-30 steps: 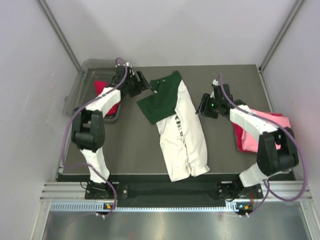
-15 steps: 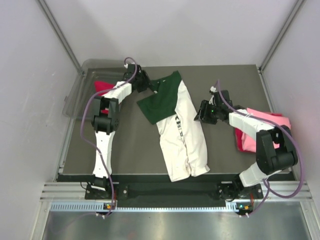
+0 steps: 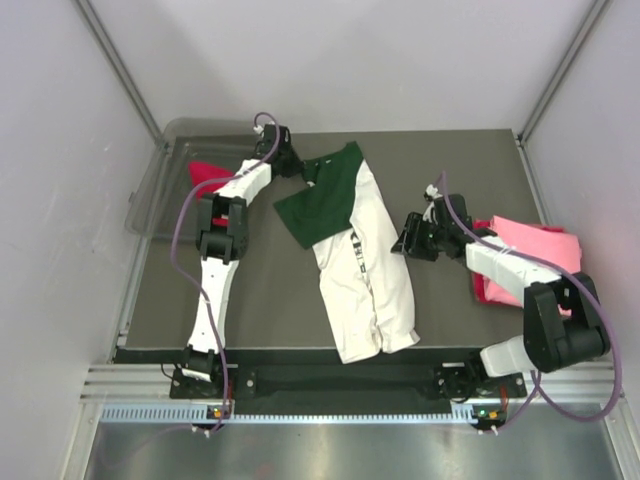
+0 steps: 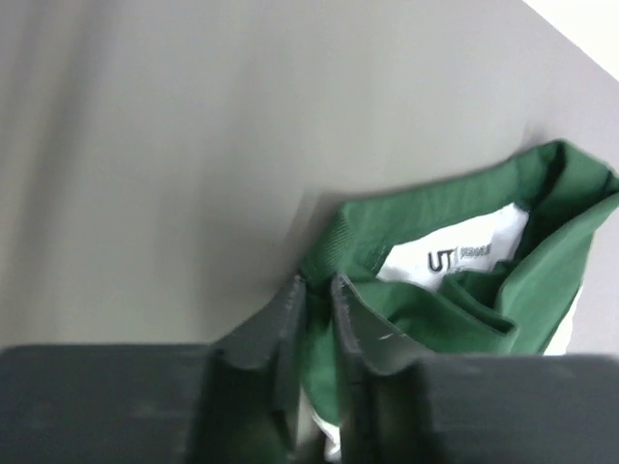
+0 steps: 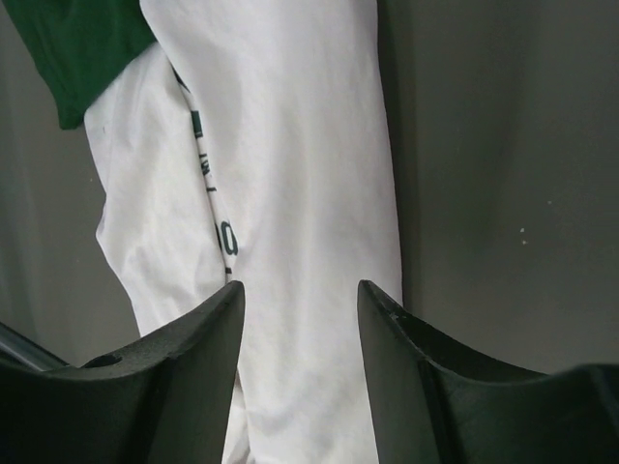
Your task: Fold and stack the t-shirts
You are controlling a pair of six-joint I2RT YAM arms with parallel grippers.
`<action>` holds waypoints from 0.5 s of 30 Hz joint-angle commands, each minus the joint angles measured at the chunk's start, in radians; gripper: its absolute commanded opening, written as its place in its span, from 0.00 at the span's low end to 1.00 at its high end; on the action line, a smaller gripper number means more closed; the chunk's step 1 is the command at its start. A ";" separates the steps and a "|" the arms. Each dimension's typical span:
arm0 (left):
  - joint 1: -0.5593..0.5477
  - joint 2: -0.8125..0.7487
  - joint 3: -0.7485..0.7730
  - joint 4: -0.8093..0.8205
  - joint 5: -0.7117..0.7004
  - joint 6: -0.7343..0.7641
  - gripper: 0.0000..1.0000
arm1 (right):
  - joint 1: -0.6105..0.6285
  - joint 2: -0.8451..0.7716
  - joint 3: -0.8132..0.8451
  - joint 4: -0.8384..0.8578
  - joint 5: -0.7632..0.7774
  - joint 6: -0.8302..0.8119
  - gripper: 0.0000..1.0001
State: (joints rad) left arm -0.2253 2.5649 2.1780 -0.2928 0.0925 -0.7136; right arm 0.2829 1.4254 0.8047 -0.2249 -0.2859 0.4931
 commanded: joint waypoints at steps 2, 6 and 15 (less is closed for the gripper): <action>-0.002 0.057 0.066 -0.075 0.015 0.026 0.04 | -0.002 -0.094 -0.047 0.019 -0.013 -0.001 0.51; 0.012 0.063 0.077 -0.019 0.038 0.039 0.00 | 0.009 -0.146 -0.102 -0.002 -0.001 -0.002 0.51; 0.084 0.159 0.206 0.153 0.147 -0.020 0.00 | 0.045 -0.211 -0.248 0.018 0.022 0.024 0.51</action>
State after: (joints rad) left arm -0.1921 2.6930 2.3455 -0.2344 0.2062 -0.7124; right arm 0.3115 1.2354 0.5716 -0.2306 -0.2810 0.5068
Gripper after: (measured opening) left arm 0.022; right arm 0.513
